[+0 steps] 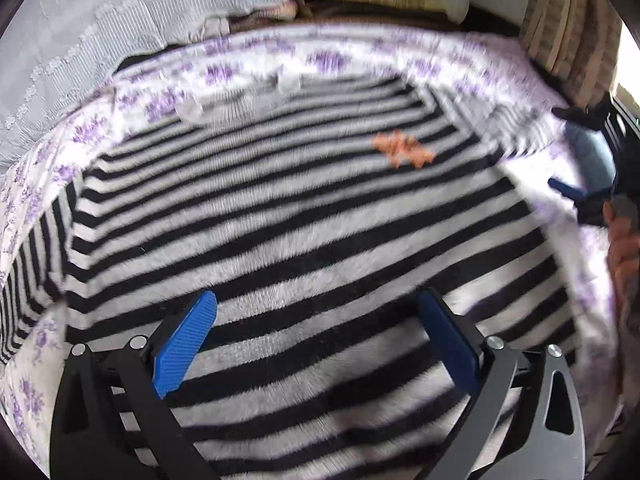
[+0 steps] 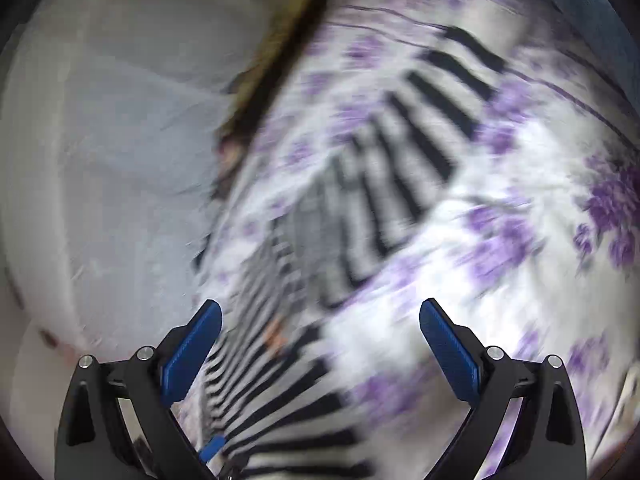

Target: Fold small clothes

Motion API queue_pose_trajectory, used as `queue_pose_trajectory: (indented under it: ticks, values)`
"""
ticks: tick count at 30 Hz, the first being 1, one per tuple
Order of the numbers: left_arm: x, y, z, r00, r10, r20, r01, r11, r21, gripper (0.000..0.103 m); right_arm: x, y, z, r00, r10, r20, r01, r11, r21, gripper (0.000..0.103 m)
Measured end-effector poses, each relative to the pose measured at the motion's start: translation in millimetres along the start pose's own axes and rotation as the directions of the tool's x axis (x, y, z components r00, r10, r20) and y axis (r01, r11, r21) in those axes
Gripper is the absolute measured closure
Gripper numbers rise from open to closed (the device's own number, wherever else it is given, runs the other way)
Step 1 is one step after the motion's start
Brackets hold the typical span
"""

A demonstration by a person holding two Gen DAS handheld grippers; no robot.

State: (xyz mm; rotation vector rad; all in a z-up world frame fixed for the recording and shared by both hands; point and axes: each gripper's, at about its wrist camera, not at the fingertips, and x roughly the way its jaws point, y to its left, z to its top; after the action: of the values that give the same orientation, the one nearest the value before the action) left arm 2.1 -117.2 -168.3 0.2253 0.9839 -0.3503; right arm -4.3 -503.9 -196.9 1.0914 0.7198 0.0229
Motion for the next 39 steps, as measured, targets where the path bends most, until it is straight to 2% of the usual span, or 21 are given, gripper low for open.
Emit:
queue_pose_trajectory:
  ticks: [3,6,8,10,11,12,14,15,17,20,24,25,27,28,30,32,33,36,38,39]
  values:
    - [21,8,-10,0.999,-0.020,-0.035,0.019,1.000,-0.024,0.004,-4,-2,12,0.993,0.014,0.116,-0.018,0.999,0.031,0.004]
    - [19,11,-11,0.999,-0.027,-0.024,0.027,0.999,-0.027,0.004,4,-10,32,0.978,-0.032,0.207,0.004,0.991,0.135,0.004]
    - [19,10,-13,1.000,-0.022,-0.018,0.022,0.999,-0.025,0.004,7,-9,45,0.950,-0.063,0.304,-0.005,0.976,0.216,0.003]
    - [19,10,-14,1.000,-0.016,-0.010,0.016,1.000,-0.023,0.004,5,-20,53,0.926,-0.050,0.373,-0.055,0.963,0.263,0.003]
    - [19,9,-14,1.000,-0.016,-0.007,0.015,1.000,-0.023,0.004,5,-22,55,0.909,-0.031,0.416,-0.092,0.958,0.272,0.003]
    - [19,10,-15,1.000,-0.016,-0.004,0.016,1.000,-0.024,0.004,9,-22,56,0.884,0.029,0.467,-0.160,0.956,0.244,0.003]
    - [18,10,-16,1.000,-0.019,0.003,0.019,1.000,-0.025,0.004,15,-20,60,0.879,0.094,0.467,-0.188,0.969,0.160,0.004]
    - [18,10,-16,1.000,-0.019,0.006,0.019,1.000,-0.024,0.004,13,-19,59,0.881,0.134,0.453,-0.181,0.982,0.062,0.004]
    - [18,9,-17,1.000,-0.017,0.010,0.017,1.000,-0.022,0.004,10,-17,57,0.888,0.194,0.417,-0.176,0.981,-0.082,0.004]
    - [19,8,-17,1.000,-0.011,0.016,0.011,1.000,-0.019,0.004,8,-13,61,0.892,0.190,0.409,-0.183,0.981,-0.058,0.004]
    - [19,8,-18,1.000,-0.008,0.022,0.008,1.000,-0.019,0.004,18,-4,66,0.923,0.140,0.358,-0.114,0.989,-0.093,0.004]
    - [19,8,-19,1.000,-0.007,0.023,0.008,1.000,-0.018,0.004,20,-4,67,0.919,0.143,0.367,-0.120,0.989,-0.087,0.004]
    - [19,7,-19,1.000,-0.005,0.025,0.006,1.000,-0.019,0.004,13,-16,67,0.874,0.194,0.445,-0.206,0.978,-0.022,0.005]
    - [19,7,-19,1.000,-0.005,0.026,0.005,1.000,-0.018,0.004,11,-23,69,0.855,0.213,0.472,-0.246,0.969,0.009,0.007]
    - [19,8,-19,1.000,-0.006,0.027,0.007,1.000,-0.017,0.004,7,-31,74,0.842,0.215,0.495,-0.261,0.965,0.026,0.013]
    - [19,8,-19,1.000,-0.007,0.026,0.007,1.000,-0.018,0.004,11,-34,80,0.851,0.165,0.499,-0.206,0.978,0.027,0.026]
    - [19,7,-19,1.000,-0.007,0.026,0.007,1.000,-0.018,0.004,13,-36,83,0.856,0.128,0.501,-0.178,0.982,0.055,0.036]
    - [19,7,-18,1.000,-0.011,0.026,0.012,1.000,-0.021,0.004,16,-42,88,0.854,0.103,0.510,-0.184,0.977,0.110,0.046]
    - [18,7,-18,1.000,-0.013,0.026,0.013,1.000,-0.023,0.004,19,-44,89,0.858,0.075,0.508,-0.161,0.979,0.128,0.057]
    - [18,7,-18,1.000,-0.013,0.026,0.013,1.000,-0.023,0.004,20,-46,88,0.860,0.055,0.507,-0.146,0.979,0.142,0.068]
